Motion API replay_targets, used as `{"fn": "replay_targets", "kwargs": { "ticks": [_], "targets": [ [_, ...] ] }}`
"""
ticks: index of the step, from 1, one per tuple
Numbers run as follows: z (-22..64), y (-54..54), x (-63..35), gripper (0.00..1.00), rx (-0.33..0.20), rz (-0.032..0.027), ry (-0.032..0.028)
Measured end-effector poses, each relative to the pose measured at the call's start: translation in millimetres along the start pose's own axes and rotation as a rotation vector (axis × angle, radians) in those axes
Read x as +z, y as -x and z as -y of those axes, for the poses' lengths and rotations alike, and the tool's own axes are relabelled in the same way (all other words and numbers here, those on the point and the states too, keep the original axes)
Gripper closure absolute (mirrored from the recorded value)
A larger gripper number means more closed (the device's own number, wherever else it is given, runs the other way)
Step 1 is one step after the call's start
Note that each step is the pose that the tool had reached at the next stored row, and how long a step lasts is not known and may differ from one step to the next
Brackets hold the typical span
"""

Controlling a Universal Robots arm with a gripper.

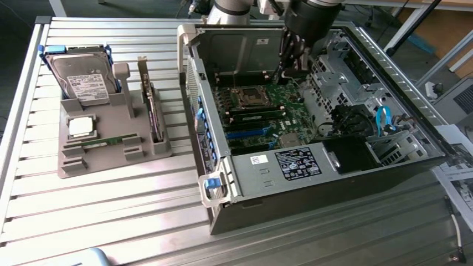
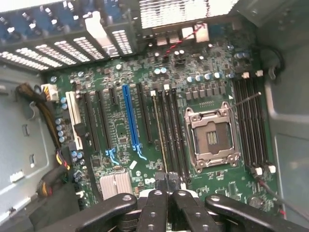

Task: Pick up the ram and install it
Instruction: 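Press down the ram until it locks into place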

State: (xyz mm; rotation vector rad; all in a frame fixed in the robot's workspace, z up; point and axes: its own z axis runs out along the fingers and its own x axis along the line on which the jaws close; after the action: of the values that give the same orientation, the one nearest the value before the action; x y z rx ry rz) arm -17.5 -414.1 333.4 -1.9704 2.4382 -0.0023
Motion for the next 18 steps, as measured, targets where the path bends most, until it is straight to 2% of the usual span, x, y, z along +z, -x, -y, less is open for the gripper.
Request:
{"fn": "replay_targets", "kwargs": {
  "ticks": [8,11,18],
  "targets": [
    [0.0,0.0,0.0,0.89,0.146,-0.0008,-0.0006],
    [0.0,0.0,0.0,0.89,0.233,-0.0013,-0.001],
    [0.0,0.0,0.2,0.89,0.356,-0.002,-0.0015]
  ]
}}
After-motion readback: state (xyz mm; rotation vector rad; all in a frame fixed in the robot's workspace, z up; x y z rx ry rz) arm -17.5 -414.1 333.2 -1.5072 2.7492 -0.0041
